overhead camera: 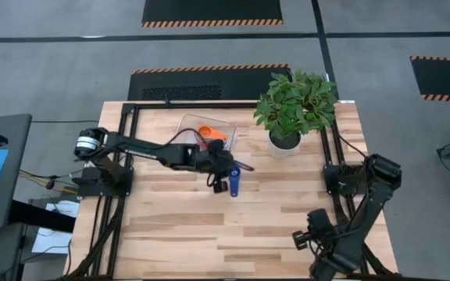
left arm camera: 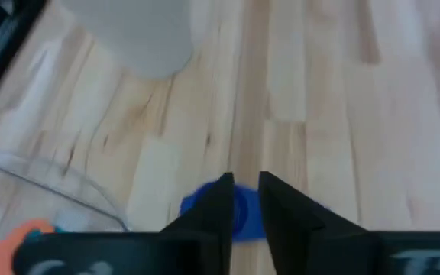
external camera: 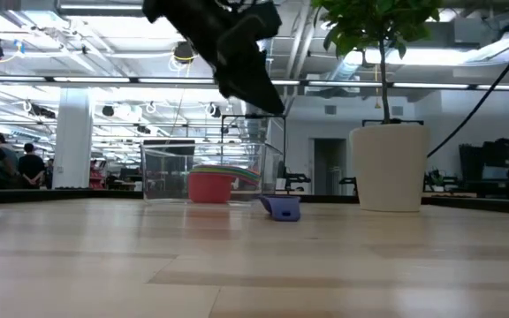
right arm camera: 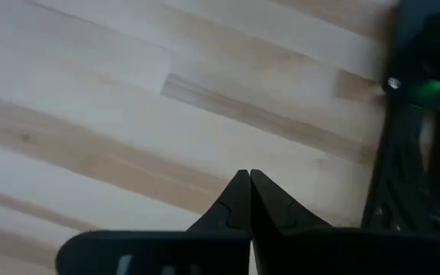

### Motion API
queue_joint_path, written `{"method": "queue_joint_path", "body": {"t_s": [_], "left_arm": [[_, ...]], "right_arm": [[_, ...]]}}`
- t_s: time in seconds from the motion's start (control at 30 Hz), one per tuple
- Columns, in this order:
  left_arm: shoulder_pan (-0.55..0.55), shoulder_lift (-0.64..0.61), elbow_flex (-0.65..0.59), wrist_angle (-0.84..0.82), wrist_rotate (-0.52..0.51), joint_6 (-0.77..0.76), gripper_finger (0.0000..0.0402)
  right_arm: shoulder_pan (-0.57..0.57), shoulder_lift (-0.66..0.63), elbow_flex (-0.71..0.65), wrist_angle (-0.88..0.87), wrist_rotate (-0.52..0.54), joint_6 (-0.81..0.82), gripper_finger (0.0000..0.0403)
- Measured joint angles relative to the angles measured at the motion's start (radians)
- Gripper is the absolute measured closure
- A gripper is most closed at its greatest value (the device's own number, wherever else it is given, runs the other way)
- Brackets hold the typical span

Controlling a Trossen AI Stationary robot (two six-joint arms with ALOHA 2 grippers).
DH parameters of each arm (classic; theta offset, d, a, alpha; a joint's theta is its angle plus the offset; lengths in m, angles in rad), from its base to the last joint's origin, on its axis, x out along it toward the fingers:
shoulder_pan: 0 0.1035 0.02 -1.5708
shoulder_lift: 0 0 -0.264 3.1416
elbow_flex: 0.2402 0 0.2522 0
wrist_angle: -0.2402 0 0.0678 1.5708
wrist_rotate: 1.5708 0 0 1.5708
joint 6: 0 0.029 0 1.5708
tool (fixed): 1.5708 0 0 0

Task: Nest measuring cups in basket
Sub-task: Stack the dark blue measuring cup on top of the orange measuring cup in the transparent bin

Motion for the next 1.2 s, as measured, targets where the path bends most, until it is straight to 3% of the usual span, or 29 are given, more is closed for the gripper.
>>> {"method": "queue_joint_path", "body": {"t_s": [0.2,0.3,0.6,0.8,0.97,1.2], "left_arm": [[0.008,0.071,0.023,0.0,0.001,0.023,0.0292],[0.002,0.136,0.111,-0.046,-0.014,0.036,0.0269],[-0.021,0.362,0.589,-0.661,-0.087,0.34,0.0248],[-0.01,0.537,0.805,-0.916,-0.09,0.426,0.0248],[-0.011,0.604,0.828,-1.008,-0.14,0.495,0.0248],[-0.011,0.61,0.806,-0.976,-0.125,0.528,0.0248]], "right_arm": [[0.015,-0.012,-0.05,-0.002,-0.041,-0.009,0.0392],[0.015,-0.036,-0.095,-0.003,-0.07,-0.009,0.0393],[0.04,-0.123,-0.204,-0.003,-0.077,0.002,0.0389],[0.044,-0.166,-0.263,0.004,-0.067,0.003,0.0388],[0.046,-0.179,-0.293,0.019,-0.054,0.003,0.0386],[0.069,-0.179,-0.3,0.02,-0.052,0.003,0.0388]]}}
